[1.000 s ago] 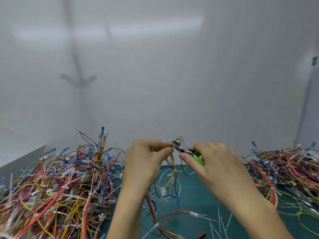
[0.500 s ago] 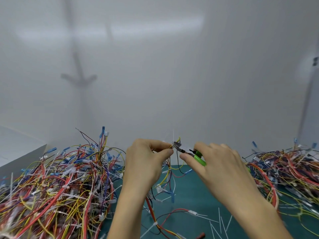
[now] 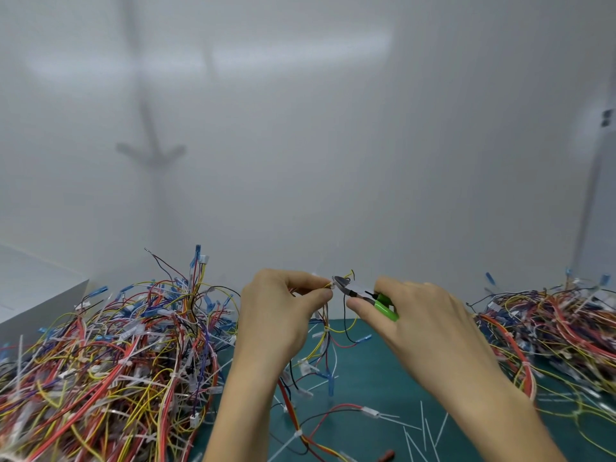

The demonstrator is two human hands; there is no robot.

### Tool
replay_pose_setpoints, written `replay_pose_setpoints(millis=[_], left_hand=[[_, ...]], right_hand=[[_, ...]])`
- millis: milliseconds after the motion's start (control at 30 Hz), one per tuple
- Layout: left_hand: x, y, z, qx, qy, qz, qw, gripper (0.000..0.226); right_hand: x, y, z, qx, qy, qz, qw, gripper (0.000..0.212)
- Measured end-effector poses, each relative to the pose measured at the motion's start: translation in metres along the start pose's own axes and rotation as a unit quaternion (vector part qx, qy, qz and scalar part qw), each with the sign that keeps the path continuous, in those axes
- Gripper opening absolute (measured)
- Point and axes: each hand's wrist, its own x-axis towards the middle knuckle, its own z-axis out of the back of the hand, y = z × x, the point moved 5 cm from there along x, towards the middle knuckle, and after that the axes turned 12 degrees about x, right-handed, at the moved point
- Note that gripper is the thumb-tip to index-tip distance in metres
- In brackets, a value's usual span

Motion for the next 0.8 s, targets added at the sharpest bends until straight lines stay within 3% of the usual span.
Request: replay_pose_setpoints(millis=[800], left_hand=[[0.0003, 0.0001, -0.0013, 0.003, 0.008, 0.006, 1.000, 0.004]], right_hand=[[-0.0020, -0.0024, 0.0012, 0.019, -0.011, -0.021, 1.000, 0.063]])
